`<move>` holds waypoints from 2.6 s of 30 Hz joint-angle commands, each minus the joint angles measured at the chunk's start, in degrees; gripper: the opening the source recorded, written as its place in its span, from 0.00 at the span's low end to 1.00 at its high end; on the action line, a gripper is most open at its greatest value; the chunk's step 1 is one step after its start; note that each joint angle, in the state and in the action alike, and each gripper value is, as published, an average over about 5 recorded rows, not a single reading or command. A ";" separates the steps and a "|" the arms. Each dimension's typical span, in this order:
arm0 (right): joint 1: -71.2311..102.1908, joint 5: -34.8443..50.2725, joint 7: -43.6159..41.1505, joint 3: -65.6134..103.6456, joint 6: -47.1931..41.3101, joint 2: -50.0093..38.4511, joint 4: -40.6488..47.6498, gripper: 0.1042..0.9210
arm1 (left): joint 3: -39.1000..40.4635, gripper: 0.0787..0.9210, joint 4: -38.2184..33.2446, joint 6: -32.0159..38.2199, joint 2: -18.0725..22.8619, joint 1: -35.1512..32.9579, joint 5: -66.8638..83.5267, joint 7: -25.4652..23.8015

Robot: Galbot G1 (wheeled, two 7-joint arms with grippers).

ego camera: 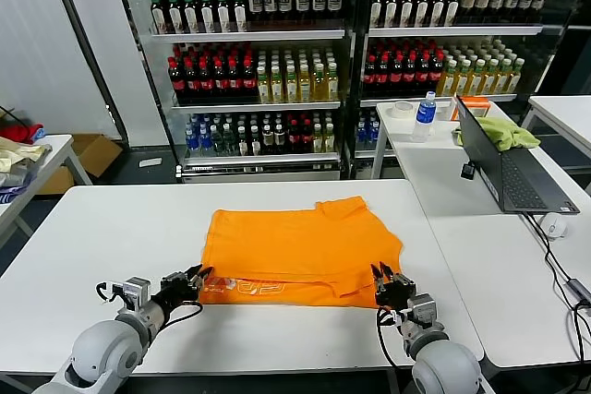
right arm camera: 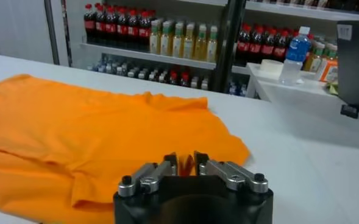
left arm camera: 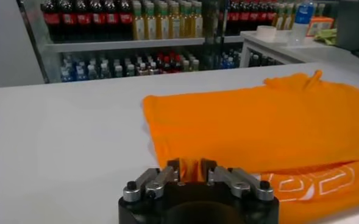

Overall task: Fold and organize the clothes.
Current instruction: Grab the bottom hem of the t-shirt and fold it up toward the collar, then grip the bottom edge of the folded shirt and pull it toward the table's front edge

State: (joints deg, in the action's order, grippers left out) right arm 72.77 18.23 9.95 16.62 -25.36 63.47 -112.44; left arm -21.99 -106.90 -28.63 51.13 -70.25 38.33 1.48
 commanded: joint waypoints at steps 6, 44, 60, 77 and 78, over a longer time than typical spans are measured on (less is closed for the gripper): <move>9.84 0.02 0.62 4.62 0.13 -0.79 -7.90 0.64 | -3.66 0.57 -7.19 -1.17 -1.48 -7.65 2.74 3.07; 9.80 6.74 2.66 3.74 -1.39 2.67 -1.54 0.12 | 1.62 0.29 -3.63 -4.42 2.21 -6.34 -1.49 6.43; 19.26 4.61 2.22 4.70 -1.95 1.38 -11.92 0.01 | -3.89 0.00 -13.78 -4.13 -0.82 -18.69 -2.37 5.45; 25.43 -0.49 1.10 5.09 0.36 2.01 -14.94 0.01 | -9.89 0.00 -17.92 -4.37 -1.71 -26.03 -5.45 4.28; 25.41 -0.54 1.08 5.06 0.39 1.97 -14.96 0.01 | -10.17 0.00 -17.95 -4.36 -1.68 -26.44 -5.59 4.20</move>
State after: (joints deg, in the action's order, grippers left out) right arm 95.60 19.02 11.18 21.55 -25.56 65.34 -125.64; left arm -28.79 -122.28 -33.20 49.79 -92.21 33.95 6.03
